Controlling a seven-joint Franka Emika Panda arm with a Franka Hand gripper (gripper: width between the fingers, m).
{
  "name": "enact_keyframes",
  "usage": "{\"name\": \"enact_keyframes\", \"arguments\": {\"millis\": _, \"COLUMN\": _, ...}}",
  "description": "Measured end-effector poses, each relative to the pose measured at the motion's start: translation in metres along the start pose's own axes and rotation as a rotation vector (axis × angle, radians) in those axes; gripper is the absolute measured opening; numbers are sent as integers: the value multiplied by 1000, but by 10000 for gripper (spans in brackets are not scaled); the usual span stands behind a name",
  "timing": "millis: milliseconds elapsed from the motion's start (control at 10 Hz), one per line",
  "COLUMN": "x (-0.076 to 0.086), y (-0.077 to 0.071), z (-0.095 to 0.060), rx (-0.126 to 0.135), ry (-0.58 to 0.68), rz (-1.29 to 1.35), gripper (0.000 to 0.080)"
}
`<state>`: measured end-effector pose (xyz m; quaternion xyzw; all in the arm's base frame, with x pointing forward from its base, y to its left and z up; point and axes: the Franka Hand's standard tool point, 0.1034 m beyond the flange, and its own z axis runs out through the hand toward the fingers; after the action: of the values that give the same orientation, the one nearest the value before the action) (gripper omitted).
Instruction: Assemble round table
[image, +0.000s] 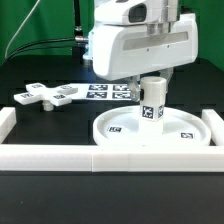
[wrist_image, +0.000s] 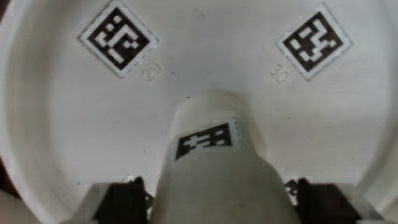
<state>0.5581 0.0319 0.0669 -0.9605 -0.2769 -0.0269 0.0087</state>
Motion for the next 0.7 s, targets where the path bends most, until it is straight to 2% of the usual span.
{"name": "enact_keyframes", "arguments": {"millis": 200, "x": 0, "y": -1, "z": 0, "rx": 6, "ry": 4, "rz": 133, "gripper": 407}}
{"name": "enact_keyframes", "arguments": {"millis": 700, "x": 1, "y": -5, "z": 1, "rx": 40, "ry": 13, "rz": 729, "gripper": 407}}
